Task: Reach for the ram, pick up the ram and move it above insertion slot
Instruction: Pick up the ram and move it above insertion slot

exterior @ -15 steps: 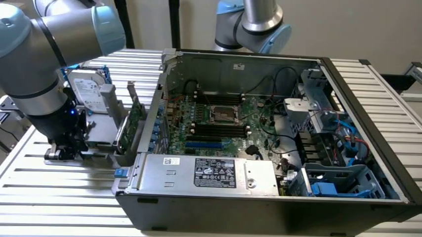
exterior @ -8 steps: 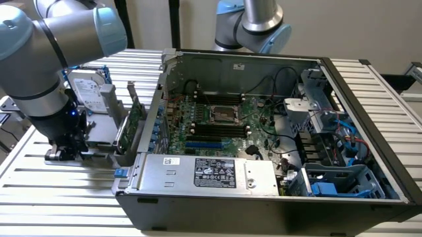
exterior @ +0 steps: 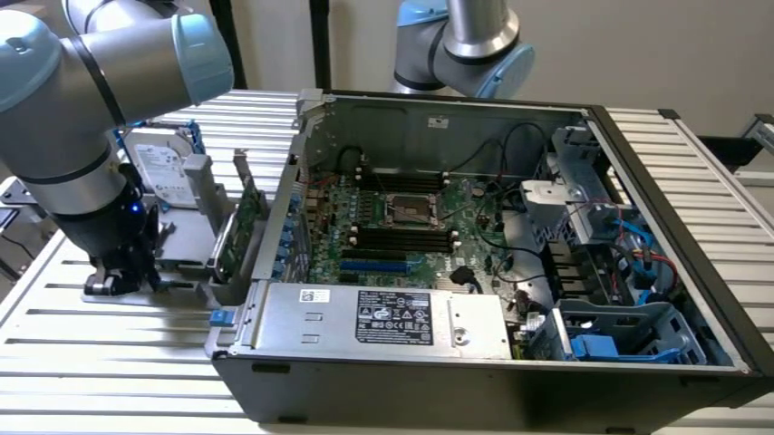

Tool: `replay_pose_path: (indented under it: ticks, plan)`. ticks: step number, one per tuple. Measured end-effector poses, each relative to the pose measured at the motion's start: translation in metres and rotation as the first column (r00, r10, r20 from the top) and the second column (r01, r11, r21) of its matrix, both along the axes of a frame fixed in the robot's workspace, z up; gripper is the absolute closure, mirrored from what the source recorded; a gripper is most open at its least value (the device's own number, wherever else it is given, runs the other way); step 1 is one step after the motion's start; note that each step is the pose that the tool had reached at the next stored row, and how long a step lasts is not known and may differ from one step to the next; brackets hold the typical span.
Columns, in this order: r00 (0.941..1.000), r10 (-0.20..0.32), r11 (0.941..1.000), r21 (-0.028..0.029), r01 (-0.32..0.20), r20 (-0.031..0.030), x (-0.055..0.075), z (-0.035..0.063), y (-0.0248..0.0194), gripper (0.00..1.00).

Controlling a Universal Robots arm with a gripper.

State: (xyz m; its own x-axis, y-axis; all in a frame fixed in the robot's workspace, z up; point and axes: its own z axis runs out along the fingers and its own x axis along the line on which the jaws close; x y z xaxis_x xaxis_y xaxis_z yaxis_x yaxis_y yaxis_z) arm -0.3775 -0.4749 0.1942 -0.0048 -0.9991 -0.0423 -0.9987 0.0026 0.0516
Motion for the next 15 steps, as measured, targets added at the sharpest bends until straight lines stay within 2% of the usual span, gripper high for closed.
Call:
replay_pose_path:
  ticks: [1,4,15]
  plan:
    - [1.0000,0.000,1.0000,0.0002,0.000,0.0000,0.0000,0.0000,0.0000,0.84]
    - [1.0000,0.000,1.0000,0.0002,0.000,0.0000,0.0000,0.0000,0.0000,0.86]
    - [1.0000,0.000,1.0000,0.0002,0.000,0.0001,0.0000,-0.0001,0.0000,0.86]
